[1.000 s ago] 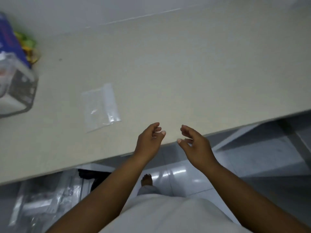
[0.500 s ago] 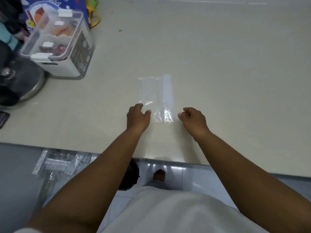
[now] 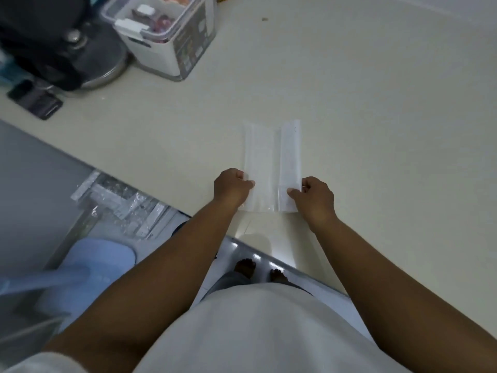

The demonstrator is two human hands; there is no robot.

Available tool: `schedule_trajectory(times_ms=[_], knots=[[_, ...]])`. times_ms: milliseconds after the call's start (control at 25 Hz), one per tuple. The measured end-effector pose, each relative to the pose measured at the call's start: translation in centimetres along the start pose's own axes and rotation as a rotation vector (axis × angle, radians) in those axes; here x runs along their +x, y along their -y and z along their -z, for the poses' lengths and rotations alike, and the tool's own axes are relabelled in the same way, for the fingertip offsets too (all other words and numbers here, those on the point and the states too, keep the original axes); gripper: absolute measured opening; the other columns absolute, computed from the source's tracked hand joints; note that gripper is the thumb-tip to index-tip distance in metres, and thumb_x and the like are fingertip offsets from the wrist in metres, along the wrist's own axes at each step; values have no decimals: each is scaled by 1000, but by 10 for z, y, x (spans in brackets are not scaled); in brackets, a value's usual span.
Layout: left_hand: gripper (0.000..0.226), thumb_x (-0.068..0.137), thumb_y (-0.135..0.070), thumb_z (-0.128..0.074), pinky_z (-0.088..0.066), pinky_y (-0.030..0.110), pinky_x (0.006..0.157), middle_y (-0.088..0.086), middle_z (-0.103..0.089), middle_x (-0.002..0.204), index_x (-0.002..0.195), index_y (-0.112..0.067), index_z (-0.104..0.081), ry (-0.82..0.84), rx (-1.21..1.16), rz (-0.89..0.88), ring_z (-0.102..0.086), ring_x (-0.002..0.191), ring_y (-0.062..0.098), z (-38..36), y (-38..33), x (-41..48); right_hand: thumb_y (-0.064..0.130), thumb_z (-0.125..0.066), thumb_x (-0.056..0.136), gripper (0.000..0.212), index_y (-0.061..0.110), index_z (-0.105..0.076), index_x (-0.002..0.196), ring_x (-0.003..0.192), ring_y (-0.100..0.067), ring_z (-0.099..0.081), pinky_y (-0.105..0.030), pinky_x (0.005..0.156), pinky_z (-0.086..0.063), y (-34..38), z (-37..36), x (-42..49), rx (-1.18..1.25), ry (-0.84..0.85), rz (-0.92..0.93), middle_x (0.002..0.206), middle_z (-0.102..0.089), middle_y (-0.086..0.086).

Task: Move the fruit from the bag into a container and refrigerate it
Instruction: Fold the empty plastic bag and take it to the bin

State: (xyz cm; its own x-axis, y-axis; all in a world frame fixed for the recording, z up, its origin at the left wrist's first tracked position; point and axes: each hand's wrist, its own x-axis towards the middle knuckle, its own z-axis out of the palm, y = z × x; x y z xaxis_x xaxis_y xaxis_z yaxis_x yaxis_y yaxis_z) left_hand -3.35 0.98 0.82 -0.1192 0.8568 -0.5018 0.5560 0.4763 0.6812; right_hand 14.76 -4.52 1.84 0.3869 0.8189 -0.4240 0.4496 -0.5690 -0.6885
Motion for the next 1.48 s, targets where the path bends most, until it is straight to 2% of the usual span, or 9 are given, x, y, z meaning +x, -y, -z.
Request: schedule_trajectory(times_ms=[280, 440, 600, 760, 1000, 1120, 1200, 1360, 1480], knots=[[15, 84, -21, -63, -42, 20, 56, -9, -61, 85, 99, -20, -60, -217, -295, 252, -58, 76, 7, 22, 91, -112, 26, -66, 85, 9, 22, -62, 92, 73, -7, -60, -20, 66, -45, -9, -40, -60, -116, 317, 316, 76, -62, 15], [17, 79, -8, -60, -61, 38, 70, 4, -69, 91, 94, -16, -64, -317, -487, 428, -68, 79, 21, 29, 160, -167, 28, -64, 86, 12, 22, -63, 96, 71, -8, -63, -23, 68, -48, -25, -85, -100, -180, 498, 420, 75, -65, 14], [29, 81, -6, -60, -60, 42, 81, 9, -72, 92, 109, -12, -65, -380, -591, 563, -72, 78, 24, 15, 230, -189, 30, -58, 90, 13, 18, -59, 96, 61, -6, -55, -11, 52, -38, -53, -140, -124, -331, 612, 513, 71, -62, 5], [31, 85, -11, -56, -59, 41, 83, 9, -71, 97, 116, -13, -62, -371, -595, 699, -71, 80, 23, -16, 303, -172, 14, -47, 90, 20, 8, -57, 107, 63, -9, -53, -18, 55, -39, -96, -206, -115, -471, 690, 368, 73, -56, 4], [24, 95, -13, -53, -62, 47, 67, 14, -63, 103, 118, -17, -54, -207, -654, 808, -68, 84, 30, -60, 402, -81, 9, -48, 89, 35, 14, -59, 123, 91, -26, -66, -28, 76, -54, -162, -323, -58, -621, 753, 115, 116, -67, -8], [23, 94, -11, -53, -62, 47, 68, 13, -63, 98, 117, -14, -54, -154, -673, 846, -68, 77, 29, -73, 444, -24, 6, -46, 92, 37, 12, -57, 126, 83, -32, -71, -26, 49, -59, -190, -371, -15, -588, 737, -67, 124, -61, -12], [28, 93, -12, -53, -62, 46, 70, 14, -62, 102, 120, -7, -54, -84, -556, 820, -69, 86, 33, -80, 474, 18, 6, -47, 92, 36, 7, -57, 127, 70, -25, -72, -25, 49, -59, -205, -402, 14, -596, 721, -116, 127, -61, -12], [8, 92, -11, -55, -57, 27, 51, 12, -67, 91, 95, -5, -60, -44, -545, 816, -67, 66, 22, -90, 517, 85, 12, -55, 92, 15, 2, -65, 97, 67, -18, -72, -26, 59, -61, -220, -455, 57, -619, 697, -84, 104, -71, -20], [14, 89, -16, -63, -61, 33, 62, 8, -70, 60, 91, -2, -63, -108, -590, 866, -73, 63, 27, -95, 536, 110, 15, -58, 90, 21, 13, -55, 70, 65, -24, -69, -38, 78, -62, -223, -481, 70, -544, 660, -98, 86, -72, -19]])
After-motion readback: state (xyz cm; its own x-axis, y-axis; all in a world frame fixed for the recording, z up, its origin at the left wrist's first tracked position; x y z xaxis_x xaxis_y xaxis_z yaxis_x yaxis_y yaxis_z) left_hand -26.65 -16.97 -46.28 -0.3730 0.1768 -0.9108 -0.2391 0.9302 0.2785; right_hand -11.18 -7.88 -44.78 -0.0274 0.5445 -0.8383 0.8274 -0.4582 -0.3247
